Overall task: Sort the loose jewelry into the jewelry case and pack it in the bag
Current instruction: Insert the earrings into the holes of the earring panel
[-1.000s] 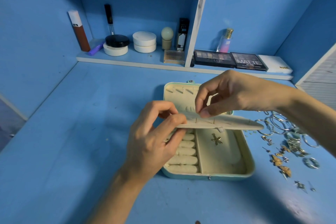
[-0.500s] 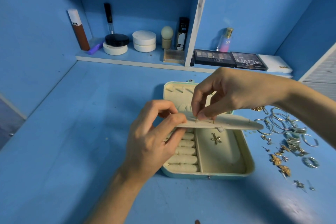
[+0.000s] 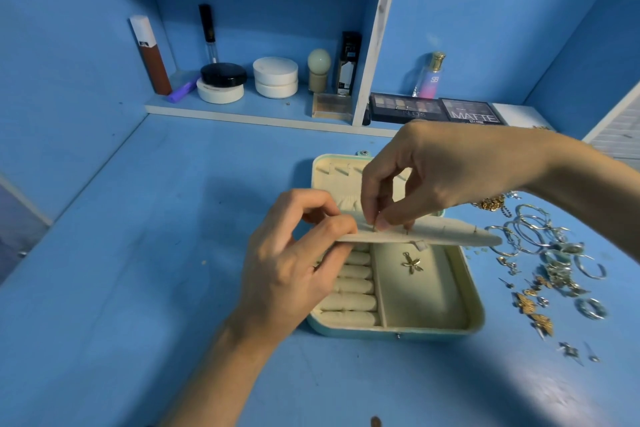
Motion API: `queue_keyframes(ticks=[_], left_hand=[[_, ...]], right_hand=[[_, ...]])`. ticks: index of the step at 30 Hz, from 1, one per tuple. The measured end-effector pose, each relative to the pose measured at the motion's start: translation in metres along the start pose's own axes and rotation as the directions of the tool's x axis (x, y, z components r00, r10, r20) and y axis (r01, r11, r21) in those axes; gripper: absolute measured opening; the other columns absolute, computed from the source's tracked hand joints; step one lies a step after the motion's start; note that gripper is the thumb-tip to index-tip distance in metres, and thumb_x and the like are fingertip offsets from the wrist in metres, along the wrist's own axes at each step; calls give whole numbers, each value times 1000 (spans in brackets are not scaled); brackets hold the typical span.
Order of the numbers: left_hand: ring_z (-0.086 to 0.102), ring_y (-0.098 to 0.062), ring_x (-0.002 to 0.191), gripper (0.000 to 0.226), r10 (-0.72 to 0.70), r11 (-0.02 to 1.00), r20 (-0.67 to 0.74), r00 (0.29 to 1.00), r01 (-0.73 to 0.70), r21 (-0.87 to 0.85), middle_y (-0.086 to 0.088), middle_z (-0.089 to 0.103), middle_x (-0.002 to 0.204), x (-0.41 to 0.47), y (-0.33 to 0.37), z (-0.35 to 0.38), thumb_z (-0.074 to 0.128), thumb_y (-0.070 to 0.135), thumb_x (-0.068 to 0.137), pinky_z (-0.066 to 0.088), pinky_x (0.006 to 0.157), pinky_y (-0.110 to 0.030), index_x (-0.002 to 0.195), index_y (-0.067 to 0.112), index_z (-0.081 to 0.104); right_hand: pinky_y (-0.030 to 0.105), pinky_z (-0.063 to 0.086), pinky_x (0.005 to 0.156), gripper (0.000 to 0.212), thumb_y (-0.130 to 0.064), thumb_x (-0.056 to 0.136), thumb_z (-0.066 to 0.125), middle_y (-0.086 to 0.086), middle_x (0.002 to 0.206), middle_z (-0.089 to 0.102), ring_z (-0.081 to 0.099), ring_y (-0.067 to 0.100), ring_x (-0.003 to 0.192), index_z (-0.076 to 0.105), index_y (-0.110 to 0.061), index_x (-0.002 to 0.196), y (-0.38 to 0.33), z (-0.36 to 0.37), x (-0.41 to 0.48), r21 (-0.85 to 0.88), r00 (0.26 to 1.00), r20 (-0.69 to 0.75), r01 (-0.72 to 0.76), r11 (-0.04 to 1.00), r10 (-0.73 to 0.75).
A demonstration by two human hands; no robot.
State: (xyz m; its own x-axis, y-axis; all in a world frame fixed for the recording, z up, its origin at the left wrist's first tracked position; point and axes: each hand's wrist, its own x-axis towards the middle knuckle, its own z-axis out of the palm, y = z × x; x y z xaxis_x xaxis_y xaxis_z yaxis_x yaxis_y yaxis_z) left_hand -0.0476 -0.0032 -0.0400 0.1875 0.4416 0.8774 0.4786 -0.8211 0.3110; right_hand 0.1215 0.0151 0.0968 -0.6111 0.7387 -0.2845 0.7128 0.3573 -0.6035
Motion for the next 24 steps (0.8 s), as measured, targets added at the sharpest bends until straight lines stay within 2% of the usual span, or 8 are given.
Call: queue_keyframes(ticks=[10,16,24], left_hand=[[53,-14,79,18,7,1000,0,1000,-7,4,1,48,94,0,0,-1,68,5,83,47,71,-26,87,18,56],[52,-13,80,13,-6,1000,-5,1000,6,-9,-2,50,93,1,0,0,65,8,85,47,75,-22,87,17,58],[52,-13,79,16,-1,1000,-18,1000,0,-13,-3,51,92,0,-1,1,68,2,80,48,72,-26,84,14,59]], right_hand=[[16,49,56,7,-11,80,69,-3,64,68,66,8,57,74,-15,78,-7,0,6,-153,999,25,-28,988,32],[8,42,54,12,-7,80,66,-1,66,69,66,9,58,72,-15,85,-4,-2,2,-112,999,29,-30,993,34],[9,42,54,9,-8,77,64,0,65,68,66,12,57,69,-15,79,-3,-1,3,-103,999,29,-25,994,28]])
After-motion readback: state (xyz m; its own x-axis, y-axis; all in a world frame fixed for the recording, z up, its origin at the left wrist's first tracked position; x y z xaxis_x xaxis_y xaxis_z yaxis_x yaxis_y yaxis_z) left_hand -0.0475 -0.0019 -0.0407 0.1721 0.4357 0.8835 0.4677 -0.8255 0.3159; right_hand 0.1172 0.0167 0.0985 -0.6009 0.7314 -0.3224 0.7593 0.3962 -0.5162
